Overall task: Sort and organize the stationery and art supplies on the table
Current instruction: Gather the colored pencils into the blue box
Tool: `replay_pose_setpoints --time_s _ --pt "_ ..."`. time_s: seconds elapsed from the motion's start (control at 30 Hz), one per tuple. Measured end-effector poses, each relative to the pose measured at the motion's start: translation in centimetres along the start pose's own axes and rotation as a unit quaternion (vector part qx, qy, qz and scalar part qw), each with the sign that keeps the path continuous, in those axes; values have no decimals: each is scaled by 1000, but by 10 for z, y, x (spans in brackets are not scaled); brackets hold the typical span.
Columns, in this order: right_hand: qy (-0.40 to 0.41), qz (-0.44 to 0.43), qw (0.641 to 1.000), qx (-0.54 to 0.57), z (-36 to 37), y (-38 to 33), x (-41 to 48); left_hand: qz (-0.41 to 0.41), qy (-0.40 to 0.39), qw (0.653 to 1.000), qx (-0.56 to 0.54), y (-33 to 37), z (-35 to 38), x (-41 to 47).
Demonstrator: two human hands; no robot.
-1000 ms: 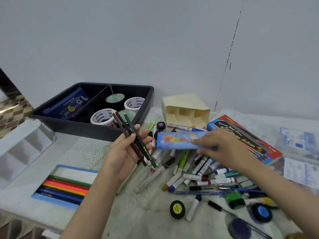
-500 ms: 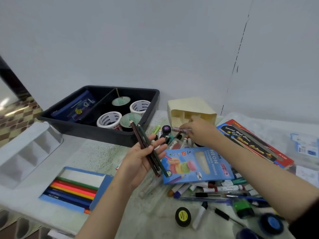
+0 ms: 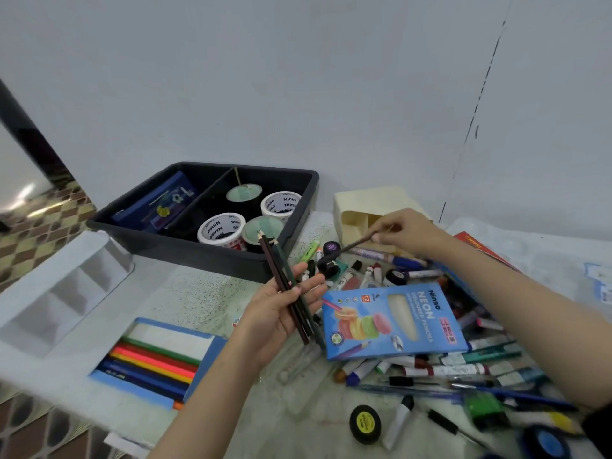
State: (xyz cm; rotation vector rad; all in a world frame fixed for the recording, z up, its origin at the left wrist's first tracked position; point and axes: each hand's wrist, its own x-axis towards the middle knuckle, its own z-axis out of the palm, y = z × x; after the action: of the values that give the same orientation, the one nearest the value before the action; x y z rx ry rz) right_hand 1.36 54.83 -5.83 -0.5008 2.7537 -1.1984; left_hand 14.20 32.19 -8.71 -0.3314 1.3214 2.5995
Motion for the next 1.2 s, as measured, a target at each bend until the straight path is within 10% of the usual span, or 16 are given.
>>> replay_pose_setpoints --time_s 0.27,0.6,1.2 --pt "146 -29 909 389 -37 -39 -33 -10 -13 1000 8 -7 13 7" --pt "-41 -6 975 217 1 -66 -73 -50 -127 987 89 -17 29 -9" --pt "35 -14 964 265 19 -66 -101 -48 -229 958 167 -23 40 -40"
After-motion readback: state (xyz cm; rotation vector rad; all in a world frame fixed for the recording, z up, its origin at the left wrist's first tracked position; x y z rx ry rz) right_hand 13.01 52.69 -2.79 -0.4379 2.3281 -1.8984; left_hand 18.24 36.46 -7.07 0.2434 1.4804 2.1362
